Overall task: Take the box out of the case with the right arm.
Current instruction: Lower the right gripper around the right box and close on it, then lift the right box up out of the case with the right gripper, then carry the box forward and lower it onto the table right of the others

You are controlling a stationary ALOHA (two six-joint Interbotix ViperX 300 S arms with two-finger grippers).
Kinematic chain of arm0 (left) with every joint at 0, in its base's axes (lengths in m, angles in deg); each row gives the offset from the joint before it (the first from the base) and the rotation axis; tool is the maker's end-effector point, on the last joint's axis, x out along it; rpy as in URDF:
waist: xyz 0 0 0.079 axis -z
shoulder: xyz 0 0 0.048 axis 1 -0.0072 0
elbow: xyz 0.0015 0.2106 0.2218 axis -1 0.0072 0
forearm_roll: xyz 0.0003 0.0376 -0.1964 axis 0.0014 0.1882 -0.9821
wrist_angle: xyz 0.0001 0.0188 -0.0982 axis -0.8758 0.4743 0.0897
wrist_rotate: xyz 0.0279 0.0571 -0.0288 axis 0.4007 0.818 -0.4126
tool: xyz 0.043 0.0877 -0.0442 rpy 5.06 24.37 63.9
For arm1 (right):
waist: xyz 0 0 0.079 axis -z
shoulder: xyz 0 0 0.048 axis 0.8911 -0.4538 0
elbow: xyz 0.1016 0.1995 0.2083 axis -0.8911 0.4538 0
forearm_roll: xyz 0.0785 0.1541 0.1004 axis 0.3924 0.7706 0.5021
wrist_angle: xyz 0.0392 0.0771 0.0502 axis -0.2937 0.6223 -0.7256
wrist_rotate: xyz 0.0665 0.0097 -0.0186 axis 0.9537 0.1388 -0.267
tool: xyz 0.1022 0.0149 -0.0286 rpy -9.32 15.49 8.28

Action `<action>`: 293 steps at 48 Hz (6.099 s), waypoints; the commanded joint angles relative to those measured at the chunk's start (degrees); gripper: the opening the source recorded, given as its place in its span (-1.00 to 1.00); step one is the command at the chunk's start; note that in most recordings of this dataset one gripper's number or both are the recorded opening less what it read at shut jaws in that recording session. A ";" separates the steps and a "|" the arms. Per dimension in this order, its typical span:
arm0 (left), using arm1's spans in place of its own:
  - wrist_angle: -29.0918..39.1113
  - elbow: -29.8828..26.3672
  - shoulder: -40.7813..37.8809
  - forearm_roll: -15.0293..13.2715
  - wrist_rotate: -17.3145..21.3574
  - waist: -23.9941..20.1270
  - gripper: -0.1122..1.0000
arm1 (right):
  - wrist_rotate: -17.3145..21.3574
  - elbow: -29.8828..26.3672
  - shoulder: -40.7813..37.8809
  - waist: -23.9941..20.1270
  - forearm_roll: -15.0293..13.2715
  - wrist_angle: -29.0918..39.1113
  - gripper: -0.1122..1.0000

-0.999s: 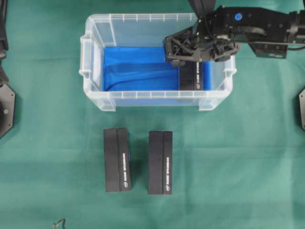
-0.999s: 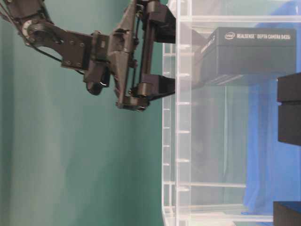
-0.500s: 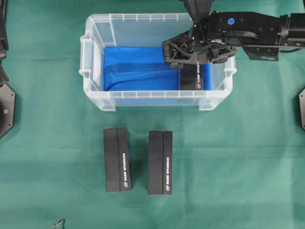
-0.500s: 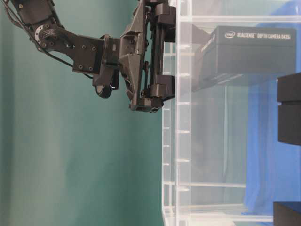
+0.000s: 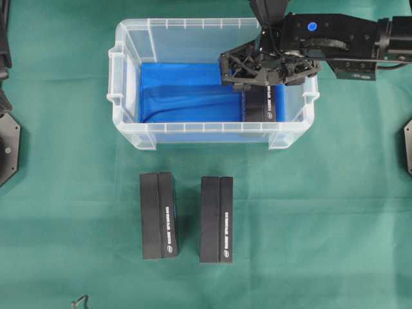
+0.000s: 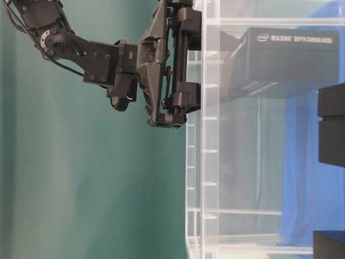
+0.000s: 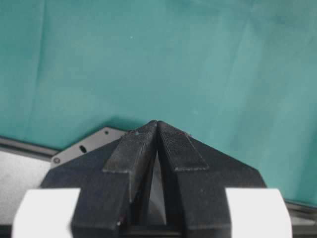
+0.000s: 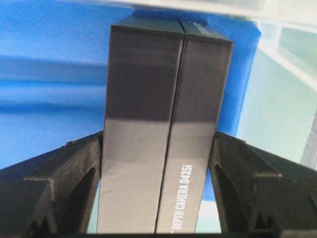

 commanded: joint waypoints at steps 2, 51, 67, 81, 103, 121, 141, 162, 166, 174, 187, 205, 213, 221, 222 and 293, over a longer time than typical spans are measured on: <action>-0.26 -0.79 -0.09 0.18 0.00 -0.09 -0.60 | 0.53 -0.26 0.00 -0.26 0.53 -0.18 0.45; -0.26 -0.88 -0.09 0.18 0.00 -0.18 -0.60 | -0.09 -15.47 7.12 -0.26 -0.26 19.69 0.45; -0.35 -0.88 -0.09 0.18 0.00 -0.09 -0.60 | -2.02 -23.91 7.73 -0.26 -0.44 29.18 0.45; -0.35 -0.97 -0.09 0.18 0.00 -0.09 -0.60 | -2.20 -28.04 7.73 -0.70 -0.44 31.82 0.45; -0.35 -0.88 -0.09 0.18 0.09 -0.09 -0.60 | -2.20 -28.04 7.73 -0.79 -0.70 32.17 0.45; -0.26 -0.88 -0.09 0.18 0.00 -0.09 -0.60 | -2.11 -28.04 7.73 -0.79 -0.79 32.17 0.45; -0.35 -0.88 -0.09 0.18 0.00 -0.09 -0.60 | -2.11 -28.04 7.73 -0.79 -0.79 32.17 0.45; -0.26 -0.88 0.00 0.18 0.00 -0.09 -0.60 | -1.85 -28.04 7.82 -1.85 -0.79 32.34 0.45; -0.35 -0.88 -0.09 0.18 0.00 -0.09 -0.60 | -1.23 -28.13 7.82 -2.90 -0.79 32.70 0.45; -0.35 -0.88 0.00 0.18 0.09 -0.09 -0.60 | 0.70 -28.39 7.82 -5.89 -0.79 34.45 0.45; -0.35 -0.88 -0.09 0.18 0.00 -0.09 -0.60 | 6.33 -28.92 7.73 -13.36 -1.05 37.27 0.45; -0.35 -0.88 -0.09 0.18 0.00 -0.09 -0.60 | 17.40 -28.92 7.12 -26.46 -5.19 37.97 0.45; -0.26 -0.88 -0.09 0.18 0.00 -0.09 -0.60 | 22.32 -29.00 6.94 -31.55 -6.94 39.38 0.45; -0.26 -0.79 -0.09 0.18 0.00 -0.09 -0.60 | 24.79 -29.79 6.42 -34.54 -7.73 40.69 0.45; -0.35 -0.79 -0.09 0.18 0.00 -0.09 -0.60 | 24.79 -29.97 6.24 -34.72 -7.82 40.78 0.45; -0.35 -0.79 -0.09 0.18 0.00 -0.09 -0.60 | 35.77 -8.61 -0.79 -36.21 -2.29 15.03 0.45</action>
